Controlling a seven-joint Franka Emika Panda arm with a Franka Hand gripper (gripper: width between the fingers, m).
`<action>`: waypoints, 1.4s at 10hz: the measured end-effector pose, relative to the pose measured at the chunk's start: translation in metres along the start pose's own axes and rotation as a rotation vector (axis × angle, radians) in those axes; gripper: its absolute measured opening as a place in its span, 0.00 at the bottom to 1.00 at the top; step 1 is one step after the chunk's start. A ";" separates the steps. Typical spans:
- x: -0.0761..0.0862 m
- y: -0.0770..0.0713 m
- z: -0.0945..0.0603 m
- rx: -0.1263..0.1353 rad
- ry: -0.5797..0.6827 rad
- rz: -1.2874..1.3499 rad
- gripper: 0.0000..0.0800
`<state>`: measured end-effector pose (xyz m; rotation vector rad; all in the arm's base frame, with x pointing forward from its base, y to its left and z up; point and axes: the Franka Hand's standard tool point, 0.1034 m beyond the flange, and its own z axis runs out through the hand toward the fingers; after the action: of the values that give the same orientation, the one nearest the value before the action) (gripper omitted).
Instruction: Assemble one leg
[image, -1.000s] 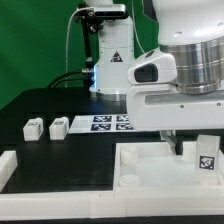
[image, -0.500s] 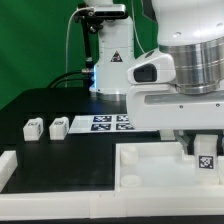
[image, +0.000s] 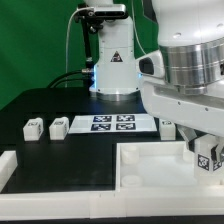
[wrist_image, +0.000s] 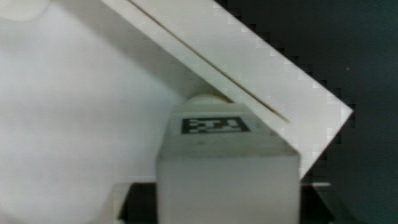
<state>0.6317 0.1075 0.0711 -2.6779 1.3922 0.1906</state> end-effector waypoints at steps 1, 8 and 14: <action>-0.001 0.000 0.000 0.007 -0.010 0.141 0.37; -0.002 0.002 -0.001 0.076 -0.057 0.770 0.37; -0.003 0.002 -0.001 0.075 -0.063 0.919 0.57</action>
Offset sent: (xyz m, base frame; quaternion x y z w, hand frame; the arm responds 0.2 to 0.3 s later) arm -0.0007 0.0035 -0.0066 0.0941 -0.0173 0.3373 0.9365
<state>0.6285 0.1081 0.0721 -1.7550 2.4173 0.2784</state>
